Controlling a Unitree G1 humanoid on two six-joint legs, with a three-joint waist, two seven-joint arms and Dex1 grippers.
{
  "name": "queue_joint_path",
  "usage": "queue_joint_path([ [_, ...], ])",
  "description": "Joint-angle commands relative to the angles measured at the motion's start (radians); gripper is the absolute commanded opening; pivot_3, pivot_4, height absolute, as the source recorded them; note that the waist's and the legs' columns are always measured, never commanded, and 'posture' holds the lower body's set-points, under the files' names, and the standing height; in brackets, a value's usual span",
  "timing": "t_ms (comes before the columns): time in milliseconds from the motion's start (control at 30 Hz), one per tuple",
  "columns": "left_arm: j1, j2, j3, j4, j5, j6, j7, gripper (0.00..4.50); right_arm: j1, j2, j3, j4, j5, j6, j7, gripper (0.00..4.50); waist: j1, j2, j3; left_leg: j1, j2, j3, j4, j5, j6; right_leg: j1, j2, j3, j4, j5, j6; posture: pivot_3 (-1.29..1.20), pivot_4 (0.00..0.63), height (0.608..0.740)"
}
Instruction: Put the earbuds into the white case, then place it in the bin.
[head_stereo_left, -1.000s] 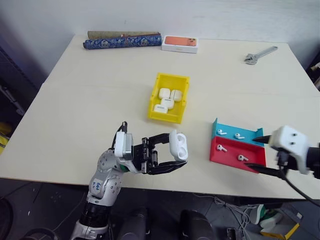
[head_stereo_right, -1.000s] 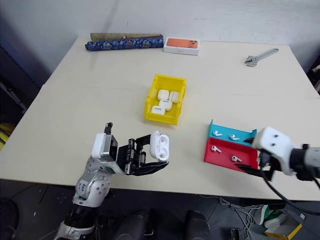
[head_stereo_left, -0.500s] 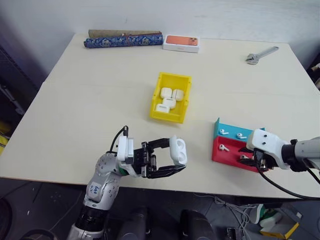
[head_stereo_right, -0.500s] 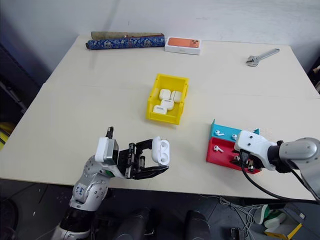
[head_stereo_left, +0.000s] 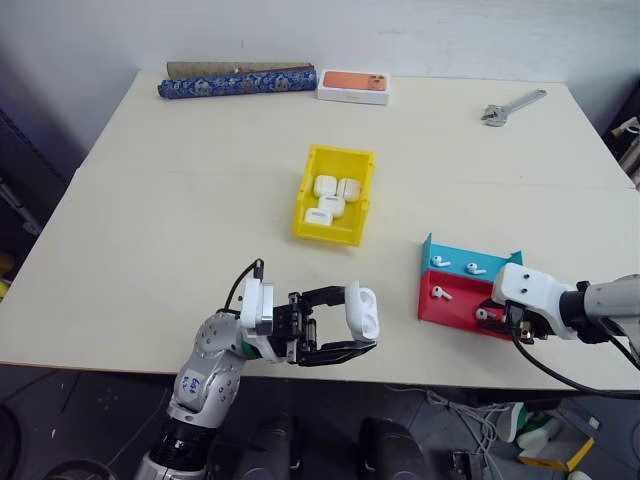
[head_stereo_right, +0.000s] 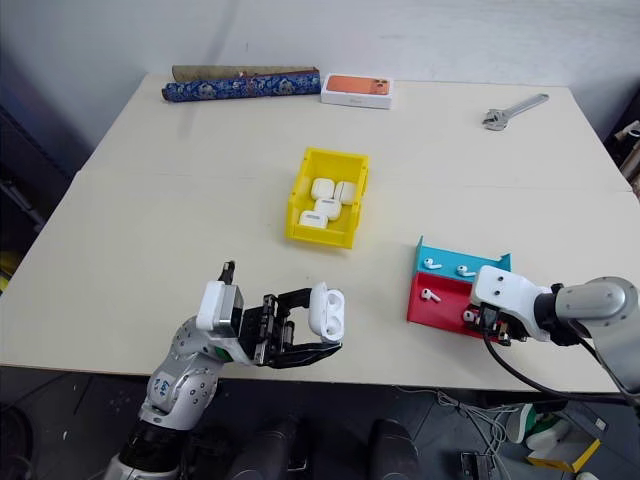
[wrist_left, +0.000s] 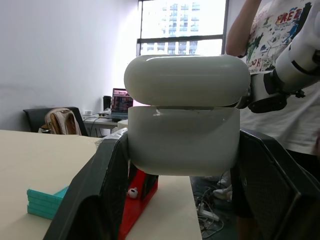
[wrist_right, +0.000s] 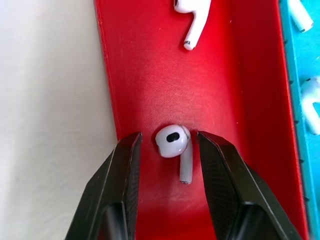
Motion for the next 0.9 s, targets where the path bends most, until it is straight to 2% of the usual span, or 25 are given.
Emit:
queue_joint_path([
  [33, -0.006, -0.002, -0.002, -0.038, -0.02, -0.006, -0.006, 2.78, -0.009, 0.007, 0.0, 0.01, -0.015, -0.011, 0.011, 1.74, 0.0, 0.0, 0.0, 0.0, 0.0, 0.0, 0.0, 0.0, 0.0, 0.0, 0.0, 0.0, 0.0, 0.0, 0.0, 0.0, 0.15, 0.74],
  [900, 0.007, 0.002, -0.003, -0.044, -0.021, -0.002, 0.001, 2.78, -0.034, -0.005, 0.033, 0.065, -0.07, -0.034, 0.105, 1.74, 0.001, 0.0, 0.0, 0.0, 0.0, 0.0, 0.001, 0.0, 0.0, 0.0, 0.0, 0.0, 0.001, 0.0, 0.0, 0.0, 0.15, 0.74],
])
